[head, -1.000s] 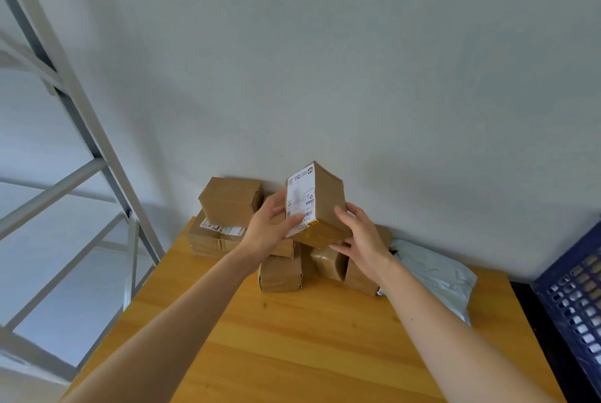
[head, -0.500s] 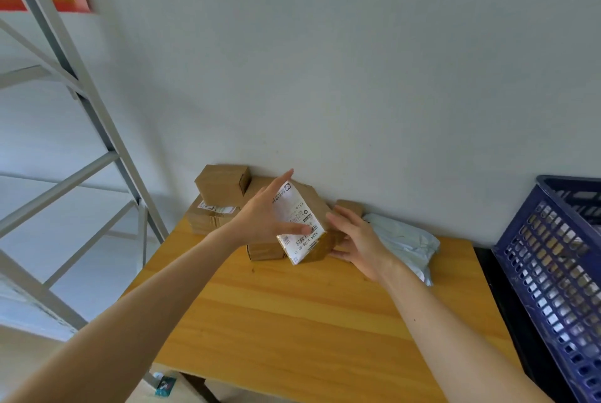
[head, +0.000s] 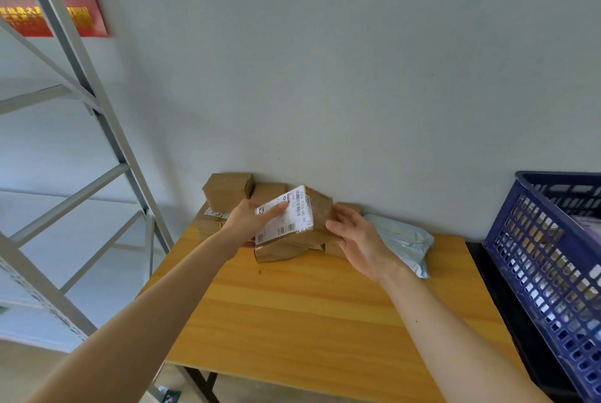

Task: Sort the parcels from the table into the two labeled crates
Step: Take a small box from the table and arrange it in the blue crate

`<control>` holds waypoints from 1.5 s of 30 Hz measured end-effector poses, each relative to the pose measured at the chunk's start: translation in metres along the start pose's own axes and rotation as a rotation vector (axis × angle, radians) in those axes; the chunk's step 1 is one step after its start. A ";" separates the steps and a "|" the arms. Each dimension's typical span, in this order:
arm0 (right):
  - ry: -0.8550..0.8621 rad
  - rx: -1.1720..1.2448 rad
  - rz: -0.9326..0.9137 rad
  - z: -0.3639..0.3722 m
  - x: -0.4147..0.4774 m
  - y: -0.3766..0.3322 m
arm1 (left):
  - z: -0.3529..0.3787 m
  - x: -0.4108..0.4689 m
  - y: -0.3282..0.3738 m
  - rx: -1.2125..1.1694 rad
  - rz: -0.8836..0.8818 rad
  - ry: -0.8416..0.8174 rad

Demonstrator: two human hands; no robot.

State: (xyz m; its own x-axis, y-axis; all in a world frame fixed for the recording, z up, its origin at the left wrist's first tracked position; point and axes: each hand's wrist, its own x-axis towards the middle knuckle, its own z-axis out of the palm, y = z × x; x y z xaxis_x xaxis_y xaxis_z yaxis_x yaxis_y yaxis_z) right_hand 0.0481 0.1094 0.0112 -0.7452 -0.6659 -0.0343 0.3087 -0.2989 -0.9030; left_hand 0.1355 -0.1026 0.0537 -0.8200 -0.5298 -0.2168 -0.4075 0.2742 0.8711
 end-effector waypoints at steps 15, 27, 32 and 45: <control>0.295 -0.192 -0.117 0.093 -0.006 0.040 | -0.075 -0.031 -0.051 -0.273 -0.002 -0.364; 0.189 -0.313 -0.093 0.155 -0.052 0.065 | -0.101 -0.061 -0.084 -0.457 0.145 -0.368; 0.225 -0.258 -0.132 0.161 -0.081 0.074 | -0.102 -0.077 -0.099 -0.481 0.188 -0.419; 0.365 -0.332 -0.179 0.159 -0.160 0.086 | -0.066 -0.115 -0.107 -0.440 0.252 -0.626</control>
State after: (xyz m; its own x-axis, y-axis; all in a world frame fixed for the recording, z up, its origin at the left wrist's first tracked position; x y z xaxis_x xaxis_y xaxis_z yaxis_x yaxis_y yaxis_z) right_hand 0.2876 0.0814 0.0074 -0.9448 -0.3254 0.0394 -0.0022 -0.1137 -0.9935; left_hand 0.2998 -0.1241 0.0142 -0.9924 0.0901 -0.0835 -0.0912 -0.0850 0.9922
